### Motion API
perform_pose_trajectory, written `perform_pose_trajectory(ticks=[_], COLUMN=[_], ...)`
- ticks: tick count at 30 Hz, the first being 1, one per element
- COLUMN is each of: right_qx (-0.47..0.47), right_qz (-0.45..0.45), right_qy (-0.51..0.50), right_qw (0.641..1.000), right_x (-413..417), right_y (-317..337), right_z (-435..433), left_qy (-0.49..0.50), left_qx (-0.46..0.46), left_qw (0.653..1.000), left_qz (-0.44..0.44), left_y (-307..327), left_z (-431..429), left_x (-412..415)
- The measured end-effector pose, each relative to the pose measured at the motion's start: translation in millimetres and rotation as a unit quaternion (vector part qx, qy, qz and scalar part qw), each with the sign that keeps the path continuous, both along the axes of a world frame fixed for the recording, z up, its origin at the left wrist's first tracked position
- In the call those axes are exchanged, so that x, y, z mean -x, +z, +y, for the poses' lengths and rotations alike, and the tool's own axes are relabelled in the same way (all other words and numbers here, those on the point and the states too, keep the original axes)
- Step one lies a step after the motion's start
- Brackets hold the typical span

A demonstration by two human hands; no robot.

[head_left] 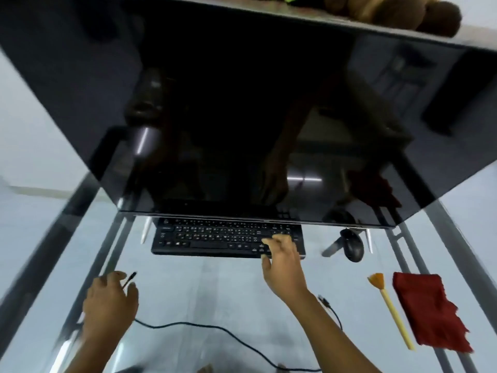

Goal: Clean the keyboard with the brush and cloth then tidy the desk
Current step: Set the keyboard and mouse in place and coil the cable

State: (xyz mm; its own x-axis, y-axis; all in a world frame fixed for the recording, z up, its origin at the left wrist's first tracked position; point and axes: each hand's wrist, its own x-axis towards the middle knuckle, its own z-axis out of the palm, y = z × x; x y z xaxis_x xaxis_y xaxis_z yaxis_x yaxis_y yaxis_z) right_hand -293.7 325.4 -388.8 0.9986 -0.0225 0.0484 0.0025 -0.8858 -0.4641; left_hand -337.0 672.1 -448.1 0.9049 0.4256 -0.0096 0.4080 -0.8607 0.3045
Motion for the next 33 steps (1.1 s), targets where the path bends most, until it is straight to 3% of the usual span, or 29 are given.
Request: perform_pose_trajectory(ticks=[6,8,11,14,16,20,24,28,30,31,33], right_qx=[-0.005,-0.022,-0.116,-0.284,-0.348,-0.278,-0.215,-0.221,-0.272,-0.292,-0.326], right_qz=[0.01,0.018,0.066,0.217,0.264,0.155,-0.005,-0.038,-0.036,-0.039,-0.05], right_qy=[0.084,0.108,0.123,0.135,0.155,0.182,0.202,0.191,0.19,0.192,0.196], right_qw=[0.996,0.994,0.983,0.924,0.886,0.93,0.955,0.956,0.943,0.936,0.924], right_x=[-11,-12,-12,-6,3,21,23,25,27,28,31], right_y=[35,48,76,113,136,181,244,291,305,309,310], right_z=[67,82,105,123,126,107,66,22,1,-8,-19], left_qy=[-0.028,-0.033,-0.039,-0.08,-0.119,-0.261,-0.36,-0.386,-0.38,-0.367,-0.327], left_qx=[0.07,0.1,0.223,0.303,0.319,0.296,0.419,0.409,0.522,0.604,0.769], left_qw=[0.996,0.994,0.974,0.946,0.933,0.906,0.824,0.818,0.762,0.707,0.548], left_qz=[0.05,0.032,-0.026,-0.086,-0.116,-0.153,-0.126,-0.117,-0.044,-0.005,0.046], left_y=[29,46,105,173,211,250,293,329,345,353,370], left_z=[1,-5,-32,-65,-82,-104,-135,-150,-150,-150,-151], left_x=[0,-12,-33,-51,-58,-59,-44,-37,-32,-29,-21])
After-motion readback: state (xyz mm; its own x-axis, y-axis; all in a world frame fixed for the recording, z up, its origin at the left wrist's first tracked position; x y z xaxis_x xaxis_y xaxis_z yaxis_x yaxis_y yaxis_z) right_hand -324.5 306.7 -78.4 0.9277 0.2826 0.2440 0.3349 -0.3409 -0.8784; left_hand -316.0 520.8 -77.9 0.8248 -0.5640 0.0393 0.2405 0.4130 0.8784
